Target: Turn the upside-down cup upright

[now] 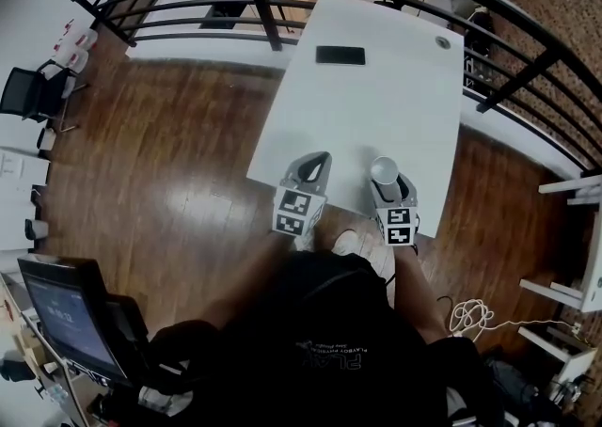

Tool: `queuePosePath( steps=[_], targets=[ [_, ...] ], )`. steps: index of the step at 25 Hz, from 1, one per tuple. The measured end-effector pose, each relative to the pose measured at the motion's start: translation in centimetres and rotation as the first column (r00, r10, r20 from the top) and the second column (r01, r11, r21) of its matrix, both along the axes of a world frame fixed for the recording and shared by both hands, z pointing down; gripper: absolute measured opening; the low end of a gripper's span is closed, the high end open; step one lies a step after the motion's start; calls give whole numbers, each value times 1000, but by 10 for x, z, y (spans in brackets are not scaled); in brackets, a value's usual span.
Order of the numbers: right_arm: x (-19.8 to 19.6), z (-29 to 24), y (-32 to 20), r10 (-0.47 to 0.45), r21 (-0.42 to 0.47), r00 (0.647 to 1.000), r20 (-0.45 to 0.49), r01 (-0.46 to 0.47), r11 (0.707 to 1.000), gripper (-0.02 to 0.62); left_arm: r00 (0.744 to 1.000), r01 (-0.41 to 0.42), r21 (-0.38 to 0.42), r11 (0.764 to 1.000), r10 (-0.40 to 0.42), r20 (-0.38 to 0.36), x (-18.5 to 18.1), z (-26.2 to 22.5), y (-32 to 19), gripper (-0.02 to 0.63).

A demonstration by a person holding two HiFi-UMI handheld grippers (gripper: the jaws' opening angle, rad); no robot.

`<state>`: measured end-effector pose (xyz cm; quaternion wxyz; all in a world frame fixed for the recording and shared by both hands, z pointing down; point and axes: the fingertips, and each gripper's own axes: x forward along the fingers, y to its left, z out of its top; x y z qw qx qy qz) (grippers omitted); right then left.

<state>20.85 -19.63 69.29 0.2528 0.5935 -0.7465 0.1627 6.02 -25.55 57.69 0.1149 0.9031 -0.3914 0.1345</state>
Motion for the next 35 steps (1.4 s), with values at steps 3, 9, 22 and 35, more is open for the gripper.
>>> queuePosePath(
  steps=[3, 9, 22, 35],
  targets=[
    [-1, 1, 1, 5, -9, 1000, 14, -5, 1000, 330, 1000, -2, -6, 1000, 2, 4, 0, 3, 1, -3],
    [0, -4, 13, 11, -11, 1000, 21, -10, 1000, 353, 1000, -10, -7, 1000, 10, -3, 4, 5, 3, -4],
    [3, -31, 56, -7, 45, 1000, -28, 8, 999, 250, 1000, -14, -16, 1000, 14, 18, 24, 9, 16, -3],
    [28, -81, 62, 61, 222, 996, 59, -72, 972, 14, 999, 32, -18, 999, -32, 42, 32, 11, 33, -4]
  ],
)
